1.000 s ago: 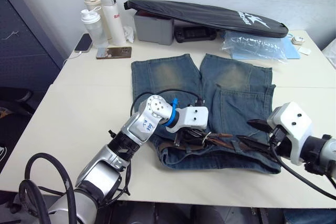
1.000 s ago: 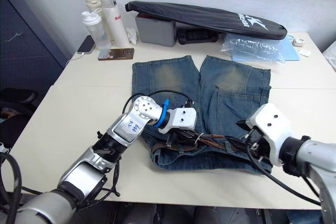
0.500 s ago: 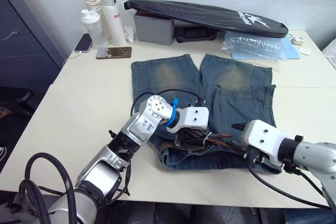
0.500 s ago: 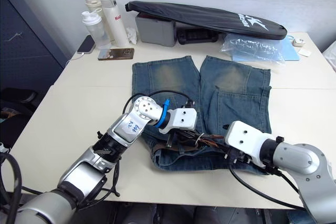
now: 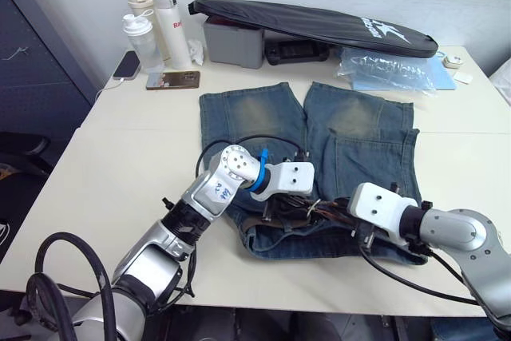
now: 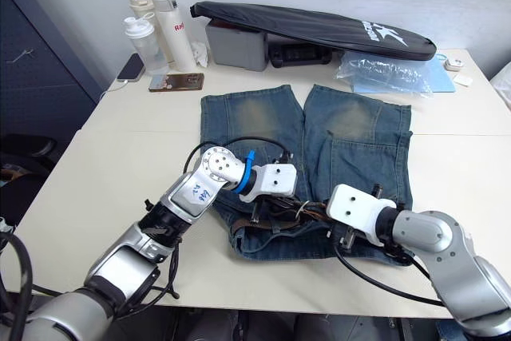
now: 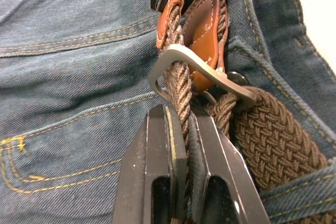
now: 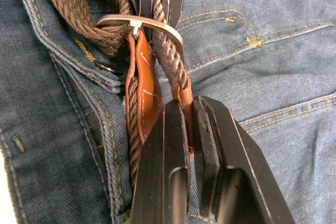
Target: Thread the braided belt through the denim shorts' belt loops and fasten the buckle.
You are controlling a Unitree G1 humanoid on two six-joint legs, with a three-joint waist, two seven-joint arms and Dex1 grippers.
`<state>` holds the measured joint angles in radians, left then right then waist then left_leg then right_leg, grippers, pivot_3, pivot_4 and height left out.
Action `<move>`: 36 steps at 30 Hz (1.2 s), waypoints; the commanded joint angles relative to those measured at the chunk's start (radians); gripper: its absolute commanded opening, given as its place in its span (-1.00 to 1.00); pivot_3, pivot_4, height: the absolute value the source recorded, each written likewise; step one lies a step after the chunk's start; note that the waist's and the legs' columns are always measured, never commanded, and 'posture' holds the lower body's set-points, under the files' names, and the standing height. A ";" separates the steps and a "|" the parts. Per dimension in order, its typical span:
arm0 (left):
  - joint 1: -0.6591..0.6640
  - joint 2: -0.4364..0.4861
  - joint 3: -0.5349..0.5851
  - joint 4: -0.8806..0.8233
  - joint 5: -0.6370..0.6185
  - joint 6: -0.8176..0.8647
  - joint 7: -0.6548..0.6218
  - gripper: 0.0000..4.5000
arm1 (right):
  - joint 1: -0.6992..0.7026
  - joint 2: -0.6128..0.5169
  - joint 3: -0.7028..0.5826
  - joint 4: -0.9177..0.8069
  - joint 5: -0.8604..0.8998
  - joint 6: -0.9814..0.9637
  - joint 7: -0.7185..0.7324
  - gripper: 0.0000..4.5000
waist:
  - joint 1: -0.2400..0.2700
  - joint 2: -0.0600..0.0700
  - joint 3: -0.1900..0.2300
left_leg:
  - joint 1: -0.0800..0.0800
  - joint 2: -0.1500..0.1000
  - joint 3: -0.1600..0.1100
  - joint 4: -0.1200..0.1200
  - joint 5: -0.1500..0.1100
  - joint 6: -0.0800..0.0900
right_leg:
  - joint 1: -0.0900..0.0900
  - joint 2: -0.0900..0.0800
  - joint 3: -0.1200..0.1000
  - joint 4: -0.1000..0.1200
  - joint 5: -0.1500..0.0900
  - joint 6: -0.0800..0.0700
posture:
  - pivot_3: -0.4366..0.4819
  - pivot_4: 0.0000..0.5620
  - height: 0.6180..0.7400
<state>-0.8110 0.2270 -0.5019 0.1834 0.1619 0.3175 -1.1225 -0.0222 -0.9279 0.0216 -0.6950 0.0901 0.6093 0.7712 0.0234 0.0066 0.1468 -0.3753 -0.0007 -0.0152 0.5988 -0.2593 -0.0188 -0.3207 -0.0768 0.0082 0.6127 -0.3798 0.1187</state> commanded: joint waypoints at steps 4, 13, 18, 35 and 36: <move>-0.031 -0.015 0.073 -0.045 -0.087 0.040 0.003 -0.12 | -0.013 0.005 -0.034 -0.011 0.003 0.026 -0.016 -1.00 | 0.000 0.000 0.000 | 0.000 0.000 0.000 0.001 0.000 0.000 | 0.000 0.000 0.000 0.000 0.000 0.000 | -0.05 -0.47 1.00; -0.065 0.132 0.170 -0.066 -0.196 0.147 -0.103 0.98 | -0.030 -0.007 -0.052 -0.016 0.017 0.039 -0.007 -1.00 | -0.004 0.000 0.000 | 0.000 0.001 0.000 0.000 0.000 0.000 | 0.000 0.001 0.000 0.001 0.000 0.000 | -0.05 -0.47 1.00; -0.079 0.187 0.245 -0.068 -0.281 0.289 -0.109 0.98 | -0.040 -0.026 -0.054 -0.013 0.006 0.021 0.009 -1.00 | -0.004 0.001 -0.001 | 0.000 0.001 0.000 0.000 0.000 0.000 | 0.000 0.001 0.000 0.001 0.000 0.000 | -0.05 -0.47 1.00; 0.008 0.239 0.201 -0.243 -0.416 0.644 -0.057 -0.21 | -0.019 -0.066 -0.094 -0.025 0.006 0.002 0.041 -1.00 | -0.009 0.001 -0.002 | 0.001 0.001 -0.001 -0.001 0.000 -0.001 | 0.000 0.001 0.000 0.002 0.000 0.000 | -0.05 -0.47 1.00; 0.018 0.253 0.189 -0.264 -0.428 0.647 -0.069 -0.39 | -0.016 -0.067 -0.099 -0.025 0.007 0.001 0.043 -1.00 | -0.009 0.001 -0.002 | 0.001 0.001 -0.001 -0.001 0.000 -0.001 | 0.000 0.001 0.000 0.002 0.000 0.000 | -0.05 -0.47 1.00</move>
<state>-0.7989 0.4678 -0.2985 -0.0206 -0.2330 0.9550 -1.1630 -0.0359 -0.9754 -0.0332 -0.6947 0.0990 0.6283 0.8140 0.0141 0.0081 0.1451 -0.3745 0.0005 -0.0158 0.5980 -0.2589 -0.0196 -0.3207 -0.0763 0.0085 0.6144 -0.3798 0.1186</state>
